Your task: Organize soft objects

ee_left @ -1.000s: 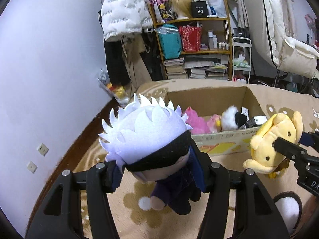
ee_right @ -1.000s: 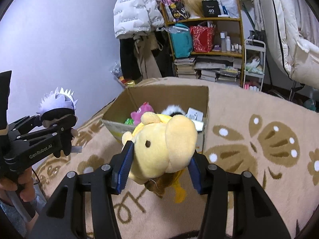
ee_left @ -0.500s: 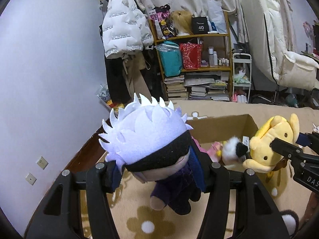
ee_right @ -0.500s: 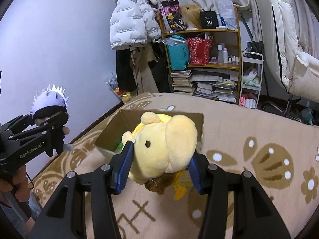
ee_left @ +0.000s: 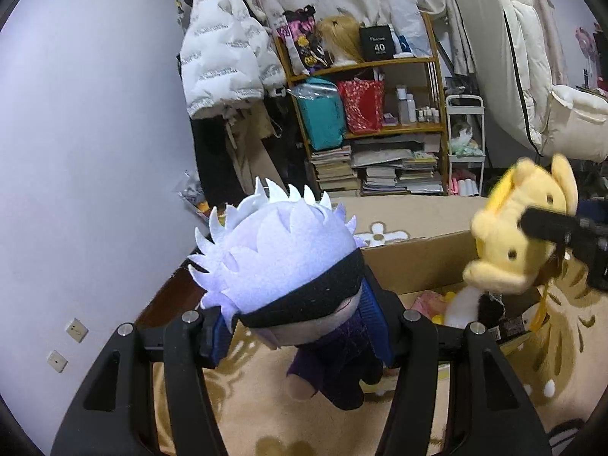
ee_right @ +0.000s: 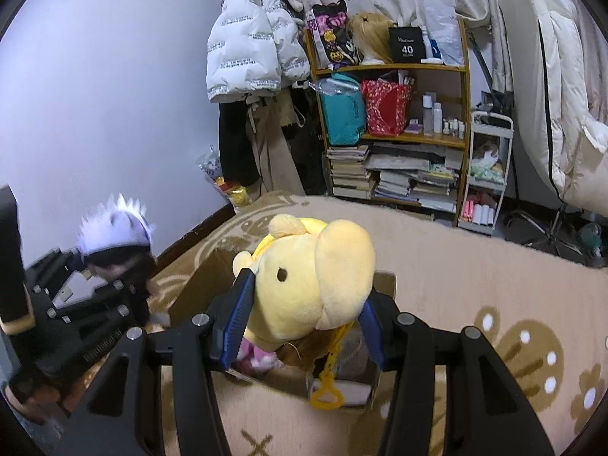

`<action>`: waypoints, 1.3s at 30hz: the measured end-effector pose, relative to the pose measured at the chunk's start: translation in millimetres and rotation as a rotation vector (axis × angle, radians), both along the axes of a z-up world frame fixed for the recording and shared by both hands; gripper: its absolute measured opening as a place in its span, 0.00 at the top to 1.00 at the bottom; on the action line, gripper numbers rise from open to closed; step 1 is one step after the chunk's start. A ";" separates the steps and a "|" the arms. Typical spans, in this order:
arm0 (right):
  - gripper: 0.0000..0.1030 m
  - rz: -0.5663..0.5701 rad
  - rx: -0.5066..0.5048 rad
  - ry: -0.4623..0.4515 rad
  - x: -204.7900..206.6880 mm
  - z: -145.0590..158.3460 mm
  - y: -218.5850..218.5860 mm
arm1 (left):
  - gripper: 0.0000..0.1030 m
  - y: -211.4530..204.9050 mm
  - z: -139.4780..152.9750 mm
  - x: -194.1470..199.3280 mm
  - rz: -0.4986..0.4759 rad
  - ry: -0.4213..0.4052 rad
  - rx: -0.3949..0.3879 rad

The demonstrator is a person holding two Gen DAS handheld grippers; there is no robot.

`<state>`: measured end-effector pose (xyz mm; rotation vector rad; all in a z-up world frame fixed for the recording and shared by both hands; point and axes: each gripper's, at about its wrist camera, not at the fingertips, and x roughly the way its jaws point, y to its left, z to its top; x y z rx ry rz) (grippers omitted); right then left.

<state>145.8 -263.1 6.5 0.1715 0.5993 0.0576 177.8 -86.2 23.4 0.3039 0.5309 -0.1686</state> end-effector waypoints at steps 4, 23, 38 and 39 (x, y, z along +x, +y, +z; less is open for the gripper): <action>0.46 0.007 0.014 -0.008 13.8 2.4 -1.2 | 0.44 -4.0 -6.4 14.8 -0.015 0.023 -0.008; 0.20 0.013 0.066 0.128 22.8 -38.0 -9.6 | 0.06 -5.1 -42.1 40.7 -0.019 0.132 -0.052; 0.00 -0.021 0.043 0.036 -30.3 6.4 -13.2 | 0.02 29.5 15.7 -13.9 0.050 0.086 -0.032; 0.00 -0.018 0.041 0.029 -35.9 9.7 -12.8 | 0.02 31.7 21.6 -19.8 0.051 0.076 -0.033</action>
